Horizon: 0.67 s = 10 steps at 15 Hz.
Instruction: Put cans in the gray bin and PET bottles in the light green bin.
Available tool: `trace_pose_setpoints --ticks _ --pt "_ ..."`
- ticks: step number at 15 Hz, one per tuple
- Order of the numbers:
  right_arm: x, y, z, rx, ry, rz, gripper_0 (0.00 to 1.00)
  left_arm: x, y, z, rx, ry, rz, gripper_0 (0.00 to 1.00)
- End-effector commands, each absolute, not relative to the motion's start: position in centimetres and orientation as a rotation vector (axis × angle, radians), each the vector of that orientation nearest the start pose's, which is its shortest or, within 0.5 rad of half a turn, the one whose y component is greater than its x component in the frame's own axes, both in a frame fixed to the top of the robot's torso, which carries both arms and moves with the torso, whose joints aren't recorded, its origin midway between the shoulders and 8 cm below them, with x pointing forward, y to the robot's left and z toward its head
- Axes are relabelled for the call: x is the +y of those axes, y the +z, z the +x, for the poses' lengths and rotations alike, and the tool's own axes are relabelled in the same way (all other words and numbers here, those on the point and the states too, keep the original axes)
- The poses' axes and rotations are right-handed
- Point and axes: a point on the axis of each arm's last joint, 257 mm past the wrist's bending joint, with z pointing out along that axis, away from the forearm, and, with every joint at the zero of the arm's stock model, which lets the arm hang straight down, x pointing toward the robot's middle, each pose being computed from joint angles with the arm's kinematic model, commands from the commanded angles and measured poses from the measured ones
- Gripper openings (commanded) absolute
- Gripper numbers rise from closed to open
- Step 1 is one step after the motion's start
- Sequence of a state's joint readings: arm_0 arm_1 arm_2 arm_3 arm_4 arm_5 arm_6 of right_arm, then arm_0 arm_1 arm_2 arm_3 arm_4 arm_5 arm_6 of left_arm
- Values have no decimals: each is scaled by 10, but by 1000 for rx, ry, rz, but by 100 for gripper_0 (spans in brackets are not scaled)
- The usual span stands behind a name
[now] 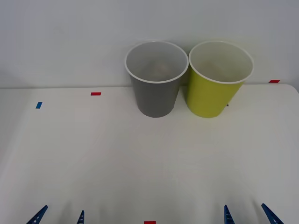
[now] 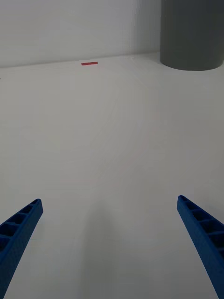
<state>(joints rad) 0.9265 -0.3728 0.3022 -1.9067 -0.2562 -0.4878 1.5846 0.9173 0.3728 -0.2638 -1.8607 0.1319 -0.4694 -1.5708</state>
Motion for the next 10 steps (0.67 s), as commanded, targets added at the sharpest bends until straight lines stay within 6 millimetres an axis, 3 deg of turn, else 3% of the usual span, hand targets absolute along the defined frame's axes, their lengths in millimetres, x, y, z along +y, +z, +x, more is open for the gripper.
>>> trace_pose_setpoints --ticks 1,10 --pt "-250 -314 238 1722 102 14 100 257 -333 233 1764 -30 119 100" --pt "-250 -314 238 1722 102 14 100 257 -333 233 1764 -30 119 100"
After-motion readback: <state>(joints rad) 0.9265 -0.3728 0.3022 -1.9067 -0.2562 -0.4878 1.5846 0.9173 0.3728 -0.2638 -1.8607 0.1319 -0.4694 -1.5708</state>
